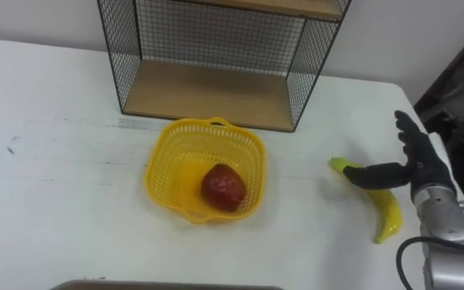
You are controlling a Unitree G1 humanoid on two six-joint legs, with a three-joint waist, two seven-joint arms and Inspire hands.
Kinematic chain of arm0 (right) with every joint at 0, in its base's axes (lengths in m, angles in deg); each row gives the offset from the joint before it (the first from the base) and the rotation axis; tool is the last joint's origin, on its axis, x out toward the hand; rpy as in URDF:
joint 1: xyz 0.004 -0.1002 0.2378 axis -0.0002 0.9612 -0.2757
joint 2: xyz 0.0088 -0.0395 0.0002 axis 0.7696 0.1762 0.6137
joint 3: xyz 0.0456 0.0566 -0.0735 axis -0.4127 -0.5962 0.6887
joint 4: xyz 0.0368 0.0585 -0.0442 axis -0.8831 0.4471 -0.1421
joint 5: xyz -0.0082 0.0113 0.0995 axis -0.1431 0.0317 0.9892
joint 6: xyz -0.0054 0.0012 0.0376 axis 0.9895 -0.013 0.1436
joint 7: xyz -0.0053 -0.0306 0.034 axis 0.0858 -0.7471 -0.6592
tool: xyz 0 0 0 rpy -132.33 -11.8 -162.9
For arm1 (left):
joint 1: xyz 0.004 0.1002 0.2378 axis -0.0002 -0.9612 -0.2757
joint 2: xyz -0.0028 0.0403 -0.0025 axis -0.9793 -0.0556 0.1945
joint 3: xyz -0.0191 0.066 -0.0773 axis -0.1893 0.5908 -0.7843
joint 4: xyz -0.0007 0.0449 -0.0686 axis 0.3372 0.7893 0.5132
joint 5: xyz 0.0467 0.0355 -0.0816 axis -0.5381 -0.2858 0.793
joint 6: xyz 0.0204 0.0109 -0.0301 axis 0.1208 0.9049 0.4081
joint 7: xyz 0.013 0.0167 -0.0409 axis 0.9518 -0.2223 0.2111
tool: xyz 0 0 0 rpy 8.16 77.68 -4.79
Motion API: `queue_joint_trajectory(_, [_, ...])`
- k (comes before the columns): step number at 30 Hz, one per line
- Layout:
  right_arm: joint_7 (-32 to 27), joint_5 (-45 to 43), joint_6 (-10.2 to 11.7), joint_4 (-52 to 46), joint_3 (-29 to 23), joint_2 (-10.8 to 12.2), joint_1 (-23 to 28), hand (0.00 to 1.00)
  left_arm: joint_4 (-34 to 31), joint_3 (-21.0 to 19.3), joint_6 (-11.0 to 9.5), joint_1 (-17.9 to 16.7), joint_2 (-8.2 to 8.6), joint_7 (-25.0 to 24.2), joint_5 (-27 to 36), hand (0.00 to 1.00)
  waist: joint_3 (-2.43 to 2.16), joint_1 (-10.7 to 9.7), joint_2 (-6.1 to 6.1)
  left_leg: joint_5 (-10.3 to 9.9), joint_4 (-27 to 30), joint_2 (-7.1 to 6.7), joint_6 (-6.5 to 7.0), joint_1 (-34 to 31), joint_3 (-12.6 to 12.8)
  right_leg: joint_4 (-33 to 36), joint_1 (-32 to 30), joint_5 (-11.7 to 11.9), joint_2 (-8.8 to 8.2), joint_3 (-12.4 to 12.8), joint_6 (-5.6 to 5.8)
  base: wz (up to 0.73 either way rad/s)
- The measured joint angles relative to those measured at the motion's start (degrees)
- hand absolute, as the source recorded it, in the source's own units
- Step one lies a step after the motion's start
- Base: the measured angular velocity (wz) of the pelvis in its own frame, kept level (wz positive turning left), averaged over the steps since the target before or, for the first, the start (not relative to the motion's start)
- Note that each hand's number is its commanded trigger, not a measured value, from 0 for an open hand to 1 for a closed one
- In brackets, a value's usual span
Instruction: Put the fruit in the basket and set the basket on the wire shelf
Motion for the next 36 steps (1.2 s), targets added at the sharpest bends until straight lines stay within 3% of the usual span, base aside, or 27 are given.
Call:
queue_joint_trajectory(7, [1.33, -2.53, -0.54, 8.25, -0.07, -0.05, -1.73, 0.00, 0.00, -1.26, 0.08, -0.22, -0.07, -0.02, -0.61, 0.00, -0.02, -0.14, 0.81, 0.00, 0.02, -0.07, 0.00, -0.10, -0.08, -0.01, 0.00, 0.00, 0.01, -0.66, 0.00, 0.00])
queue_joint_trajectory(11, [1.33, -3.09, -0.45, 9.09, -0.18, -0.13, -1.88, 0.00, -0.02, -2.13, 0.74, -0.46, -0.10, -0.01, -0.64, 0.00, -0.27, -0.66, 1.40, 0.02, 0.11, -0.13, -0.02, -0.55, -0.28, 0.00, -0.07, 0.00, -0.03, -1.32, 0.00, 0.02])
queue_joint_trajectory(22, [3.44, -4.72, 0.95, 14.80, -0.18, -1.14, -2.37, 0.00, 0.70, -2.10, 1.24, -0.58, -0.54, 0.02, -0.64, 0.00, -0.35, -0.44, 0.32, -0.07, 0.60, -0.11, 0.06, -0.65, -1.51, -0.21, 1.01, 0.00, -0.10, -2.15, 0.00, 0.06])
queue_joint_trajectory(26, [4.33, -7.21, 1.97, 16.33, -0.30, -1.50, -2.41, 0.00, 0.85, -2.63, 1.31, -0.55, -0.89, -0.02, -0.75, 0.00, -0.34, -0.63, 0.37, -0.11, 0.98, -0.32, 0.11, -0.44, -2.47, -1.13, 2.24, 0.06, -0.20, -3.04, 0.07, 0.11])
queue_joint_trajectory(36, [6.79, -10.18, 1.95, 17.39, -0.68, -2.25, -2.47, 0.00, 3.04, -3.42, 1.37, -0.14, -1.20, -0.04, -0.74, 0.00, -0.49, -0.02, 0.54, -0.11, 1.61, -0.36, 0.11, -0.45, -3.40, -1.00, 2.46, 0.06, -0.31, -3.93, 0.07, 0.05])
